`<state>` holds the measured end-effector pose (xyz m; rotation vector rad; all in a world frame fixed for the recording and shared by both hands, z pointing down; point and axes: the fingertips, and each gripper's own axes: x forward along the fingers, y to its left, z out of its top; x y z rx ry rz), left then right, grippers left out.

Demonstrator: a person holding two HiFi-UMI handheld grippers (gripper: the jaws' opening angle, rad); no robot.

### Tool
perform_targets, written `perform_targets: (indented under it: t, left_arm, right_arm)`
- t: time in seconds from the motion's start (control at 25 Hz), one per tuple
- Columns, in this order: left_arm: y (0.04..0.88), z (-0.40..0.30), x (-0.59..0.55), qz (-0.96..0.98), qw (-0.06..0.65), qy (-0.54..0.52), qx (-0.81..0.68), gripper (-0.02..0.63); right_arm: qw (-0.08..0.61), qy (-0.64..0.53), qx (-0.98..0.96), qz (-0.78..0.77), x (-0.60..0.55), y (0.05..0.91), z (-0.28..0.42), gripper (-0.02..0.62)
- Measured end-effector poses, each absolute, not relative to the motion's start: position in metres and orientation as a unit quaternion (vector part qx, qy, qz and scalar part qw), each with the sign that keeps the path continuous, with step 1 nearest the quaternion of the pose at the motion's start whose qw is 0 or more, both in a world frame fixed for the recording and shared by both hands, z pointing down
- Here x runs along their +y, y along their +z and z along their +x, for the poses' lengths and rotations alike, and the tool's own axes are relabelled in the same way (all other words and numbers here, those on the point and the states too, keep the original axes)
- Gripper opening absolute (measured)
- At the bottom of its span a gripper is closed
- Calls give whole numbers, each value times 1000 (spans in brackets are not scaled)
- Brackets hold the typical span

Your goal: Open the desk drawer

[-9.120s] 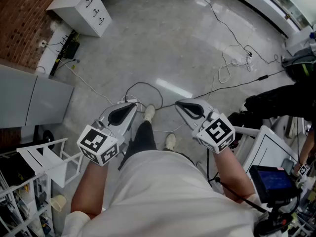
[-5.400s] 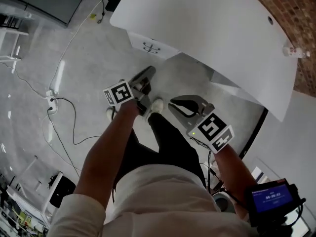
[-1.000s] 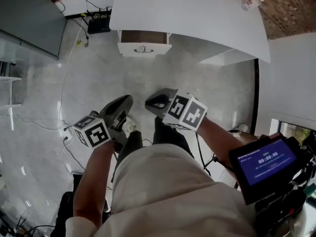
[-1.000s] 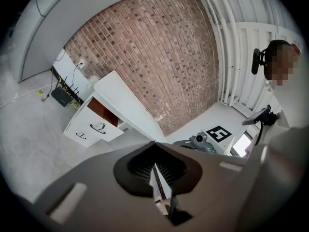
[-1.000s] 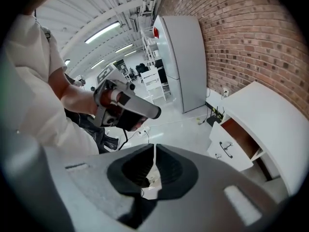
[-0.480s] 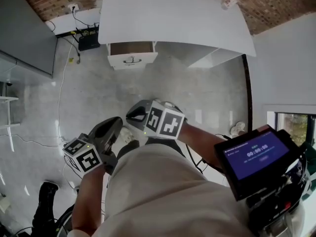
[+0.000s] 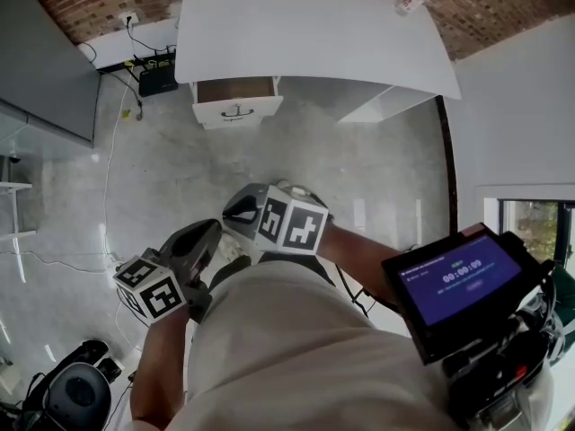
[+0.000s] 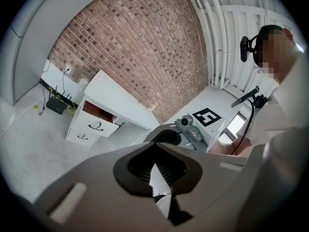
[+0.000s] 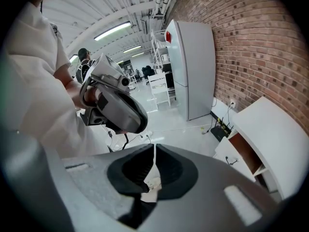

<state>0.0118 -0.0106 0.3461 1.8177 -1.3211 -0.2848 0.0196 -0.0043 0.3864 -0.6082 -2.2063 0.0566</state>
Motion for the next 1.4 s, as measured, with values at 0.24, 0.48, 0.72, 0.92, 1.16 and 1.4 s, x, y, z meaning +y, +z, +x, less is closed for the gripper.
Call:
perform_targets:
  t: [0.24, 0.48, 0.72, 0.92, 1.16, 1.4]
  left_arm:
    - [344, 9, -13, 732, 416, -102, -530, 5]
    - [347, 13, -11, 728, 426, -98, -529, 5]
    - [348, 14, -11, 730, 424, -101, -526, 5]
    - [350, 15, -10, 729, 428, -98, -526, 5]
    - [352, 14, -9, 728, 430, -102, -524, 5]
    - [349, 14, -13, 731, 424, -97, -525, 5]
  right_arm:
    - [419, 10, -875, -241, -5, 386, 19, 15]
    - [418, 5, -876, -240, -7, 385, 18, 15]
    - [419, 9, -875, -241, -7, 383, 18, 15]
    - [418, 5, -875, -246, -4, 382, 16, 15]
    - [416, 3, -876, -246, -3, 381, 16, 15]
    - [415, 2, -877, -244, -4, 381, 16, 15]
